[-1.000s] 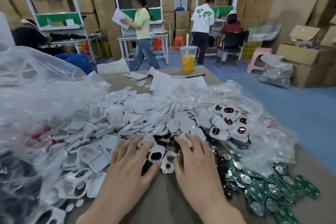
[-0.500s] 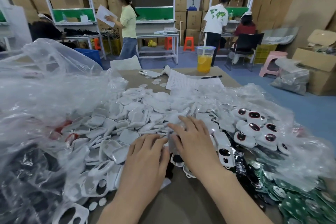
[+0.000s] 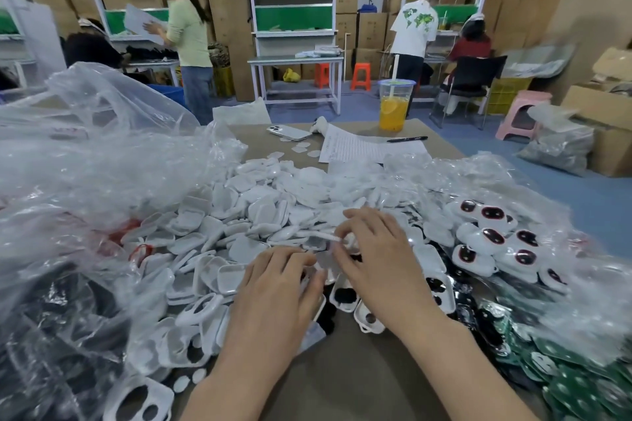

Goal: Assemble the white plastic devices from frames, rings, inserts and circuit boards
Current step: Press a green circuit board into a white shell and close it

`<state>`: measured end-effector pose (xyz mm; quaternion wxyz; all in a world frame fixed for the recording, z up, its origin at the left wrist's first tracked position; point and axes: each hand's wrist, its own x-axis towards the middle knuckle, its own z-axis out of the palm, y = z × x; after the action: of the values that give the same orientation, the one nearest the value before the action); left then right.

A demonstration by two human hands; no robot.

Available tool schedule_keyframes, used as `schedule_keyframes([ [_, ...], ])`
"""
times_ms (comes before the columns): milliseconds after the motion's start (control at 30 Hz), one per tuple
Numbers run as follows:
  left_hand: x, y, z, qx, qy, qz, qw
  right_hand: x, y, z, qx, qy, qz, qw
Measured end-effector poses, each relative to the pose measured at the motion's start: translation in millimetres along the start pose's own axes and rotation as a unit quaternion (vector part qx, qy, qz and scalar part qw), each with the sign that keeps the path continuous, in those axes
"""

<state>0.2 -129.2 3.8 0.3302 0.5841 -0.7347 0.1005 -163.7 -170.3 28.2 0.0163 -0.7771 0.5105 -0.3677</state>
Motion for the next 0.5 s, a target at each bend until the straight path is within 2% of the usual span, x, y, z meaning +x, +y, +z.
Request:
schedule_keyframes([
  [100,-1,-1,0,-0.007,-0.009,-0.006,1.0,-15,-4,-26,0.167,-0.006,0.097,0.981],
  [200,-3,-1,0,-0.007,-0.033,-0.012,0.999,-36,6,-42,0.264,0.019,0.142,0.954],
  [333,-3,6,-7,-0.035,-0.018,-0.025,0.999,-48,12,-46,0.266,0.01,0.131,0.955],
  [433,-1,14,-17,-0.143,0.019,-0.051,0.988,-44,5,-44,0.251,-0.018,0.109,0.962],
  [500,-1,17,-22,-0.221,0.006,-0.086,0.972,-43,4,-41,0.265,-0.035,0.102,0.958],
])
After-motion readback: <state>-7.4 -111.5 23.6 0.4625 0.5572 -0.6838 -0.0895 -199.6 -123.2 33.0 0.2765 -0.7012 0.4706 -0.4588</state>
